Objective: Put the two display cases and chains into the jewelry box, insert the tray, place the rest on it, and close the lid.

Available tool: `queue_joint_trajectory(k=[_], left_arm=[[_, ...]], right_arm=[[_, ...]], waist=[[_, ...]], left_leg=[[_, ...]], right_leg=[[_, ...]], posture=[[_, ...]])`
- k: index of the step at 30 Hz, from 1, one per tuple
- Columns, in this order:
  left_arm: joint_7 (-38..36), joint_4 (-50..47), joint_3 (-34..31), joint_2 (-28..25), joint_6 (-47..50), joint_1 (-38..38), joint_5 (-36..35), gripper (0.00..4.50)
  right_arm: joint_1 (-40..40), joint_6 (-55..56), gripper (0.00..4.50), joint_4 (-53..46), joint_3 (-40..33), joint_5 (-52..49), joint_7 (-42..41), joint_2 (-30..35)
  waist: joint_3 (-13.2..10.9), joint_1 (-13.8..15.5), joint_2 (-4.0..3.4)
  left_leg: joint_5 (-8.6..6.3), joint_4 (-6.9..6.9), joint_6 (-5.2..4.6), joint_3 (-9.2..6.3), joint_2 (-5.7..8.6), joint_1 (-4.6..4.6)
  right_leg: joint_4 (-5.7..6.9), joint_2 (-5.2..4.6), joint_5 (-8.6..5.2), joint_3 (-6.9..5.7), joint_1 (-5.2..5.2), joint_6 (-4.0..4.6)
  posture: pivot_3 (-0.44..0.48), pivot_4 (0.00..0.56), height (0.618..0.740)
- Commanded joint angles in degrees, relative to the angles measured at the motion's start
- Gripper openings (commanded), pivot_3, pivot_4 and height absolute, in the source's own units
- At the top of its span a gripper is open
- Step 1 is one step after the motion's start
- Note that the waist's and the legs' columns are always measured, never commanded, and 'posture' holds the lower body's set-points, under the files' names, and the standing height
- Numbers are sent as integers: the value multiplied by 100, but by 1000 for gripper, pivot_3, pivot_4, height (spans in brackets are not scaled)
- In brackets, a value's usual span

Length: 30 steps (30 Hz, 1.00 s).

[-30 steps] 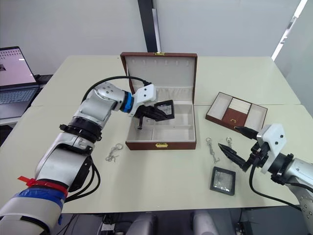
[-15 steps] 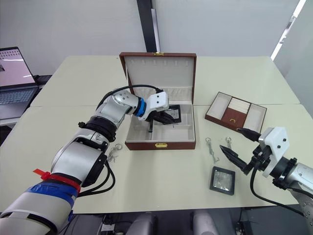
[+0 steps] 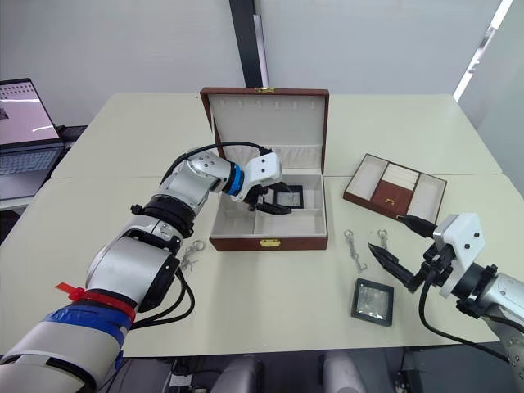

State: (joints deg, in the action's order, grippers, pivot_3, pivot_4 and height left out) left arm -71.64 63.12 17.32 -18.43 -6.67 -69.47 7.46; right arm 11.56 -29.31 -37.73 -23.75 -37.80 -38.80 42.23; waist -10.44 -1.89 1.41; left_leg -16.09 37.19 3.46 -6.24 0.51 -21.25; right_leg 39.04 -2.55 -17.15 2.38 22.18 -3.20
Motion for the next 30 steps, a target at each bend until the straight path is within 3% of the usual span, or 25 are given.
queue_joint_trajectory(k=[1, 3, 6, 10, 15, 20, 25, 30], left_arm=[[-82, -149, -293, -18, -9, -202, -201, 4163], [-435, -386, -510, -61, 216, -130, -499, 4479], [-966, -1222, -836, -309, 903, 195, -1022, 4479], [-1041, -2910, -1249, -817, 2091, 961, -1646, 4479], [-426, -5045, -1927, -1591, 3474, 2261, -2253, 4479], [430, -6581, -3018, -2245, 4498, 3721, -2842, 4479], [1048, -7381, -4130, -2689, 4852, 5069, -3090, 4479], [1489, -7673, -5044, -2742, 4850, 6187, -3229, 4479]], right_arm=[[-93, 69, 4500, 17, -151, -83, -71, 32], [-100, 93, 4500, 121, -155, -73, -168, 52], [-37, 185, 4500, 438, -207, -8, -436, 90], [-107, 266, 4500, 878, -233, 24, -701, 121], [-478, 380, 4500, 1683, -180, 88, -1058, 212], [-903, 577, 4500, 2697, -55, 263, -1425, 333], [-1205, 861, 4500, 3617, -6, 498, -1669, 354], [-1399, 1057, 4500, 4136, 13, 630, -1767, 329]], waist=[[0, -1, 0], [0, -1, 0], [0, -13, -1], [3, -86, -6], [4, -134, -8], [4, -114, -9], [4, -42, -9], [4, 2, -9]], left_leg=[[0, 0, 0, 0, 0, 0], [0, 0, 0, 0, 0, 0], [0, -1, 0, 0, 0, -1], [0, -4, 0, 1, -7, 7], [0, -3, 0, -1, -12, 14], [0, -9, 0, 2, -14, 20], [0, -7, 0, 6, -11, 25], [0, -11, 0, 11, -13, 28]], right_leg=[[0, 0, 0, 0, 0, 0], [0, 0, 0, 0, 0, 0], [0, 0, 0, -1, 0, 0], [3, 2, 0, 4, 0, 1], [7, 6, 0, 6, -3, 1], [4, 4, 0, 10, -6, 2], [2, -4, 0, 11, -12, 3], [-2, -7, 1, 14, -13, 3]], posture=[[0, 150, 740], [0, 150, 740], [0, 150, 740], [0, 150, 740], [0, 150, 740], [0, 150, 740], [0, 150, 740], [0, 150, 740]])
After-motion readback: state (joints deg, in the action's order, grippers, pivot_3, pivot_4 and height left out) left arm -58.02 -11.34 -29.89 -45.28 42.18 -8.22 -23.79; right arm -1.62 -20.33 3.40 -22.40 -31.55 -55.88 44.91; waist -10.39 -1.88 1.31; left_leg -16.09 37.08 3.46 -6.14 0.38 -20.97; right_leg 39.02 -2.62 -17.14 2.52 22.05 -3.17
